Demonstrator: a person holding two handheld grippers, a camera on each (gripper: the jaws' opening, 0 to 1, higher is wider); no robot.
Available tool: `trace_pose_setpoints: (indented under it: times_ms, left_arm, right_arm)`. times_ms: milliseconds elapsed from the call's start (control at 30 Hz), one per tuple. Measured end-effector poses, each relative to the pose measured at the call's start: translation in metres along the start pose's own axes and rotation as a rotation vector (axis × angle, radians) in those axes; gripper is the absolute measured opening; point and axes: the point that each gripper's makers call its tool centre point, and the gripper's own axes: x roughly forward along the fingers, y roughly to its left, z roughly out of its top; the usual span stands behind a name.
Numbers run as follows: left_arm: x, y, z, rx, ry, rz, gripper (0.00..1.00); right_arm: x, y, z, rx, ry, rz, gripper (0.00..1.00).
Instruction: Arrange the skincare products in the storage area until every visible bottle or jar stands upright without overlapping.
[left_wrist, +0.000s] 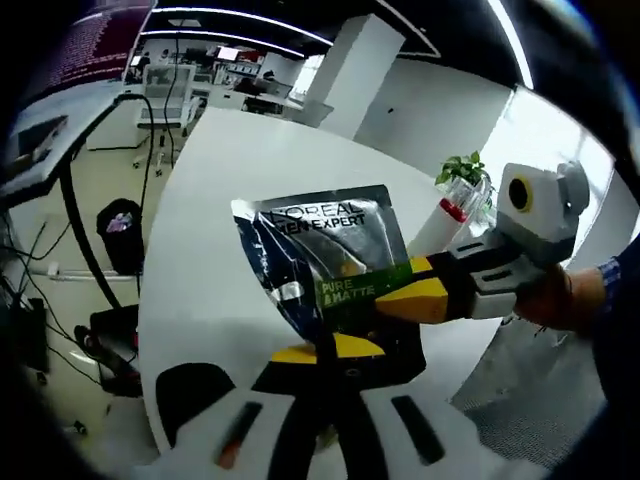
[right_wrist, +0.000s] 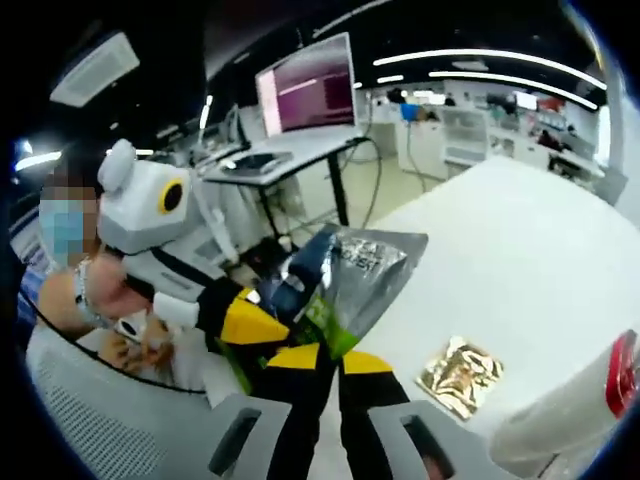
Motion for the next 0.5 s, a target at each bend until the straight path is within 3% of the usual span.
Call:
trace_pose_setpoints:
  times_ms: [133, 200, 333, 400, 433, 500]
  left_arm:
    - [0.014, 0.01, -0.008, -0.003, 0.086, 0.034, 0.0]
    - [0.018, 0.013, -0.01, 0.06, 0.11, 0.05, 0.0]
    - [0.022, 0.019, -0.016, 0.055, 0.154, 0.078, 0.0]
    - [0.023, 0.016, -0.021, 0.003, 0.18, 0.057, 0.0]
    - [0.025, 0.02, -0.019, 0.026, 0.168, 0.085, 0.0]
    - [0.025, 0.016, -0.018, 0.091, 0.156, 0.08, 0.0]
  right_arm:
    - [0.005, -0.014, -0.008, 0.016, 0.01, -0.059, 0.02]
    - [0.005, -0.016, -0.014, 0.03, 0.026, -0.063, 0.01]
    - [0.0, -0.023, -0.024, -0.002, 0.039, -0.098, 0.0]
    - [-0.002, -0.024, -0.017, 0.024, -0.006, -0.098, 0.0]
    - [-0.002, -0.022, -0.014, 0.034, -0.018, -0.086, 0.0]
    - [0.002, -0.012, -0.011, 0.066, -0.031, -0.036, 0.0]
